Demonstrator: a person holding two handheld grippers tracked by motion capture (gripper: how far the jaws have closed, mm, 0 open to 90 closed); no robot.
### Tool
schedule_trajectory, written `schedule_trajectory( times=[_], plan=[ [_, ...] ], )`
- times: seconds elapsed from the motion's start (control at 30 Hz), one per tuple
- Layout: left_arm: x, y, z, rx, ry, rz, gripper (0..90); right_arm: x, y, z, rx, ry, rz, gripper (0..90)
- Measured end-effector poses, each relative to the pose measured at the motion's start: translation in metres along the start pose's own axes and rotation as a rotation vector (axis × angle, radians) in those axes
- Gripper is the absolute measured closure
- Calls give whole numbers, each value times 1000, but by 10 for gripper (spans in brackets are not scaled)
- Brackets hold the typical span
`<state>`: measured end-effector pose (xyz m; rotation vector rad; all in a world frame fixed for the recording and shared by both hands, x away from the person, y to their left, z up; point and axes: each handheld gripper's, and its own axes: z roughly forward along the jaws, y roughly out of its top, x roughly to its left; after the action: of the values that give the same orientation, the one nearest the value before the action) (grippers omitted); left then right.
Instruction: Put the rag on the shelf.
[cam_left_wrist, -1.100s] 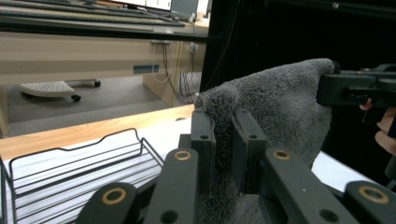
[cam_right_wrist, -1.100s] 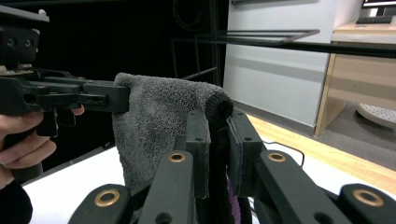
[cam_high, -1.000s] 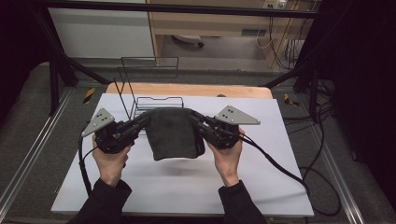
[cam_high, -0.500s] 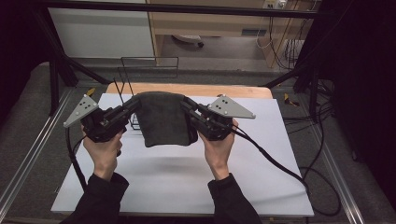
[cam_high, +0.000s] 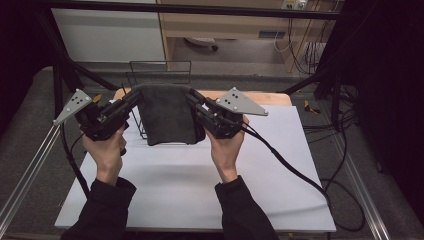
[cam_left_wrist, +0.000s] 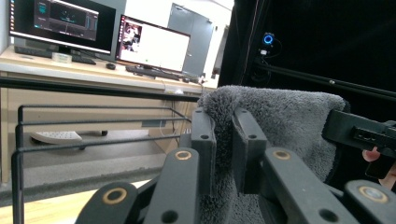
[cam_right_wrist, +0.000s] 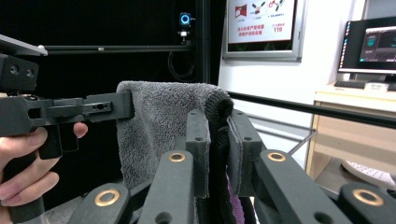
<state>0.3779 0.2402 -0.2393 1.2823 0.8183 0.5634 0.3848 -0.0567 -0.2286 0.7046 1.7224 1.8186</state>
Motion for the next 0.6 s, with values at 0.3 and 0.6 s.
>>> schedule_trajectory(
  times=[0.3, 0.6],
  plan=[
    [5, 15, 5, -29, 8, 1, 806, -1, 18, 11, -14, -7, -30, 810],
    [10, 31, 8, -69, 14, -1, 805, -3, 37, 24, -30, -12, -54, 810]
  ],
)
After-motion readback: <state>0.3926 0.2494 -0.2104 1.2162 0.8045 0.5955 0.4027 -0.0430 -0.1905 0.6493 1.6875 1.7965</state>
